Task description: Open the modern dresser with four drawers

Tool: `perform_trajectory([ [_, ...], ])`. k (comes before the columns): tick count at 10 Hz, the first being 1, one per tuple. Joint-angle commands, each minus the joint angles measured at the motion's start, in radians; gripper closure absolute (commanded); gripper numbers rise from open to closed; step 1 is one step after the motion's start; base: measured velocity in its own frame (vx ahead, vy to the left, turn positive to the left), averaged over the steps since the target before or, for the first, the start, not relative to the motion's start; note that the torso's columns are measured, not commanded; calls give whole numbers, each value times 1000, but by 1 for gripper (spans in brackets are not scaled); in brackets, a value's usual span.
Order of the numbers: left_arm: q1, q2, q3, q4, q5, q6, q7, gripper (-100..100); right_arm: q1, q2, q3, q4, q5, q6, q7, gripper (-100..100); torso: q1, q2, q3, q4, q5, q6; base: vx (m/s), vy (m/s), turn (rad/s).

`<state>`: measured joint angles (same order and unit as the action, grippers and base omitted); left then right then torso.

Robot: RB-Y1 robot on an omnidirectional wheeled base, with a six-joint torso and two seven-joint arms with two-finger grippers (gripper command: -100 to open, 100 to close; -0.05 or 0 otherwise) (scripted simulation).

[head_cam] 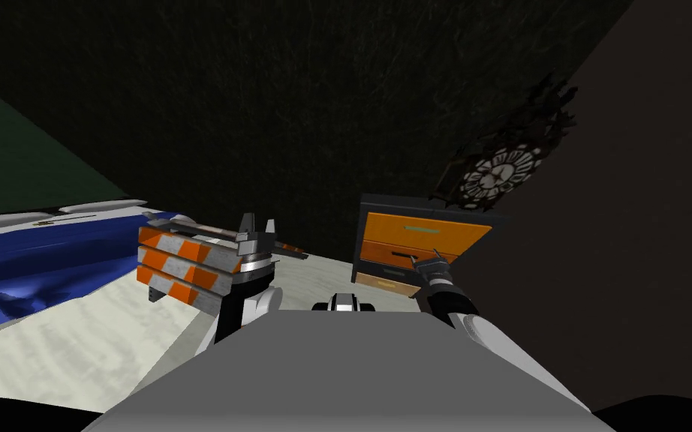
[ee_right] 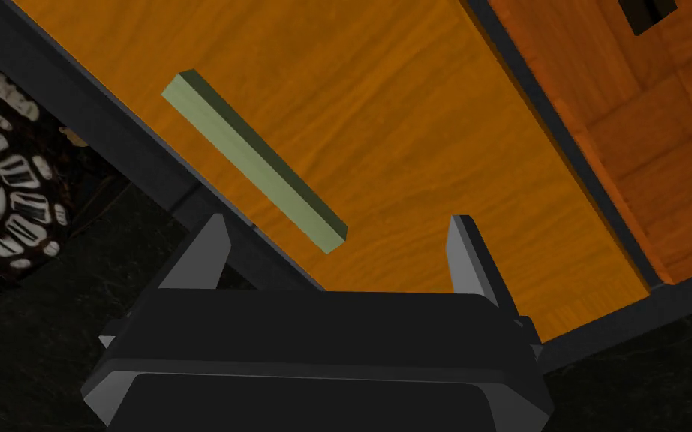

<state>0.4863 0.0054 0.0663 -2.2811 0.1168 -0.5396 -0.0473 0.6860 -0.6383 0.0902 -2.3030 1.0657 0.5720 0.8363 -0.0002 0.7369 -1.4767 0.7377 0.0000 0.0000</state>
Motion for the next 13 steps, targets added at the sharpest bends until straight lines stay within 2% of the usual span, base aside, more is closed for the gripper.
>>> perform_trajectory([
  [1,0,0,0,0,0,0,0,0,14,-41,4,1,44,52,57,-100,0,0,0,0,0,0,40,-9,69],
  [5,0,0,0,0,0,0,0,0,38,-142,16,4,130,156,169,-100,0,1,0,0,0,0,39,-16,182],
  [8,0,0,0,0,0,0,0,0,52,-205,23,4,182,217,234,-100,0,1,1,0,0,0,43,-19,158],
  [11,0,0,0,0,0,0,0,0,64,-255,29,1,226,267,289,-100,1,2,1,0,0,0,32,-8,134],
  [12,0,0,0,0,0,0,0,0,64,-246,24,0,212,252,273,-100,1,2,1,0,0,0,13,-6,37],
  [13,0,0,0,0,0,0,0,0,79,-259,18,-27,201,263,289,-100,0,2,1,1,0,1,98,-28,-41],
])
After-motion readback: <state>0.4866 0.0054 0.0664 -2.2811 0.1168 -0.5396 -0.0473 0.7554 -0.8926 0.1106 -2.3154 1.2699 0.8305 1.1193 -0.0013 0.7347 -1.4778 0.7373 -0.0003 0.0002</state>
